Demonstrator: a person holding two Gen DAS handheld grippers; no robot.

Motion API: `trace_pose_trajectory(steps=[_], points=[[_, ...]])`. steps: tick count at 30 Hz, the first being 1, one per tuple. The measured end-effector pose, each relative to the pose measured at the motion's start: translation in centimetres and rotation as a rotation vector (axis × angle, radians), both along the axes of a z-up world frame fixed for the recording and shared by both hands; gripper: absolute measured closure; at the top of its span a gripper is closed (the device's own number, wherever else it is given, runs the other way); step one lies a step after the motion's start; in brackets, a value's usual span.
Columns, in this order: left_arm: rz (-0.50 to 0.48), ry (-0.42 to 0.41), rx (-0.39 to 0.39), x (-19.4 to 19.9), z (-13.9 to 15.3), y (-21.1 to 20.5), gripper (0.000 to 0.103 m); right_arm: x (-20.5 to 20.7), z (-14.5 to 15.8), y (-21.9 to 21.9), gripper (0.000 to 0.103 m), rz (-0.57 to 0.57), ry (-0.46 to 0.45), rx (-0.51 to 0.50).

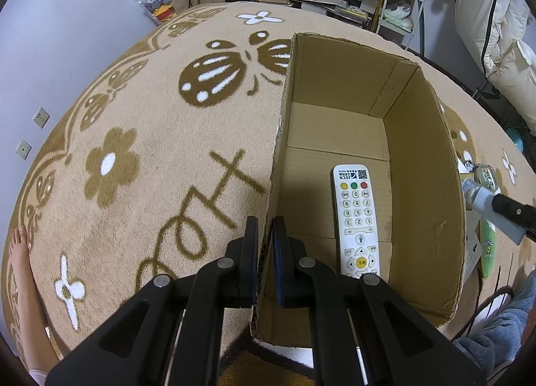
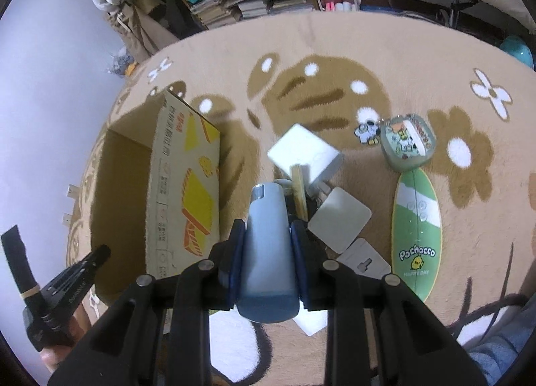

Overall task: Organize rigid objects
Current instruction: 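Lift the thermos with the right gripper and lower it into the box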

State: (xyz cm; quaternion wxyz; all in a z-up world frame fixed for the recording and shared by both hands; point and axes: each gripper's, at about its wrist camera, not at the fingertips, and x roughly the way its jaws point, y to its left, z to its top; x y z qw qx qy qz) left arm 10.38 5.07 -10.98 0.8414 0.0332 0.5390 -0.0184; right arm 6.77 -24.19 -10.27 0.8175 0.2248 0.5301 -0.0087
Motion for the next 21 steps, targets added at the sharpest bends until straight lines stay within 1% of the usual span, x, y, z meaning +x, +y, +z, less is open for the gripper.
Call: trace_pose_trajectory(steps=[7, 10, 15, 18, 21], points=[[0.0, 0.0, -0.001, 0.0, 0.0, 0.0, 0.096, 0.4, 1.5, 0.5, 0.074, -0.009, -0.057, -0.019], [0.0, 0.0, 0.0, 0.0, 0.0, 0.0, 0.096, 0.5, 2.4, 0.7, 0.074, -0.002, -0.095, -0.013], [0.0, 0.0, 0.0, 0.0, 0.0, 0.0, 0.096, 0.8, 3.3, 1.4, 0.074, 0.004, -0.131, -0.011], [0.0, 0.0, 0.0, 0.0, 0.0, 0.0, 0.096, 1.0, 4.4, 2.0, 0.074, 0.013, -0.175, -0.016], [0.004, 0.001, -0.003, 0.0, 0.0, 0.0, 0.096, 1.1, 5.9, 3.4, 0.074, 0.035, -0.23, -0.044]])
